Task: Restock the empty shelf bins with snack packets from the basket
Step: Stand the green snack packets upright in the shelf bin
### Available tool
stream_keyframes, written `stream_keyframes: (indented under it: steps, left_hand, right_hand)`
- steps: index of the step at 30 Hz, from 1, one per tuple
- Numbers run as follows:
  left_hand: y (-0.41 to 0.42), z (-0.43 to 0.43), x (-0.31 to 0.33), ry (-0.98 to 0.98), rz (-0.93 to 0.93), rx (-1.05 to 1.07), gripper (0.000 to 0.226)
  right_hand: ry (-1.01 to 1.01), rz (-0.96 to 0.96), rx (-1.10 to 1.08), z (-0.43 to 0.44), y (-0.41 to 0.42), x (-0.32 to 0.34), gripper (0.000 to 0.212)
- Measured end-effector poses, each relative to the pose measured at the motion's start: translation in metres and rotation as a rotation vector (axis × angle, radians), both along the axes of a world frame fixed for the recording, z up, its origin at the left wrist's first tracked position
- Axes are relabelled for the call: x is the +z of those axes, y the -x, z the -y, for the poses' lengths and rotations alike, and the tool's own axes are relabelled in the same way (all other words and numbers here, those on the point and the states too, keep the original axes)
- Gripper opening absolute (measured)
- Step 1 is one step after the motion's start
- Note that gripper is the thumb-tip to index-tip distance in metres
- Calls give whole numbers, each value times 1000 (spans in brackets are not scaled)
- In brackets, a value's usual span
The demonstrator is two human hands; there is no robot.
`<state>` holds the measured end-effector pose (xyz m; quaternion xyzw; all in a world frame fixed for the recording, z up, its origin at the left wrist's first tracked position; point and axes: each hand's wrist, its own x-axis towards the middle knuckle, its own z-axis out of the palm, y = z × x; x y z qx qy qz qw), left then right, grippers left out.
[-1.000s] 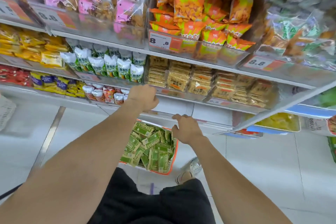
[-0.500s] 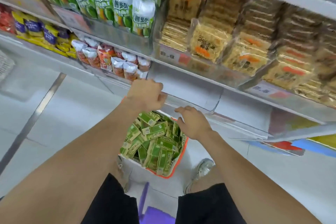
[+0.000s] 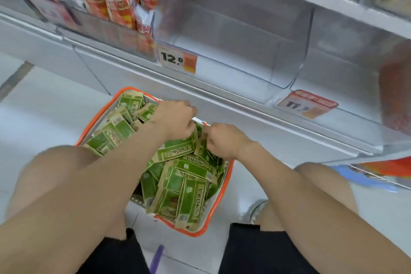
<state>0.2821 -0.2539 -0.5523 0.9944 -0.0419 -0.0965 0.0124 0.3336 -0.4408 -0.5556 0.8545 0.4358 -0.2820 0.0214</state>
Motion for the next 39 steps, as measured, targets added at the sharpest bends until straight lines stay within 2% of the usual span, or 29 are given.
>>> stream_keyframes:
  steps: [3,4,8,13,16,18,20,24,27,33,39]
  left_hand:
    - [-5,16,-11,-87,-6,-44,23]
    - [-6,21,-11,-112,-6,-73,23]
    - [10,37,-9,-123,58,-97,24]
    - [59,55,-5,-23,-86,-69,30]
    - [71,56,2,-1,-131,-57,32]
    - [74,55,8,-17,-187,-45,31]
    - [76,55,12,-23,-222,-18,32]
    - [76,61,8,11,-279,-10,31]
    - [74,70,1,26,-341,-46,34]
    - [61,80,-12,-21,-385,-73,38]
    - [59,89,-21,35,-399,-93,59]
  right_hand:
    - [190,-11,-45,5,-4,1,13]
    - [218,-9,-71,9,-3,3,18]
    - [216,58,-141,28,19,18,24]
    - [249,137,-153,65,63,-1,5]
    - [249,149,-69,79,83,-13,7]
    - [285,133,21,87,95,-25,25]
    - [320,175,169,89,108,-37,33]
    - [364,239,332,84,125,-53,25]
    - [358,276,335,84,122,-58,25]
    - [402,288,254,92,107,-67,42]
    - [483,314,145,113,89,-54,44]
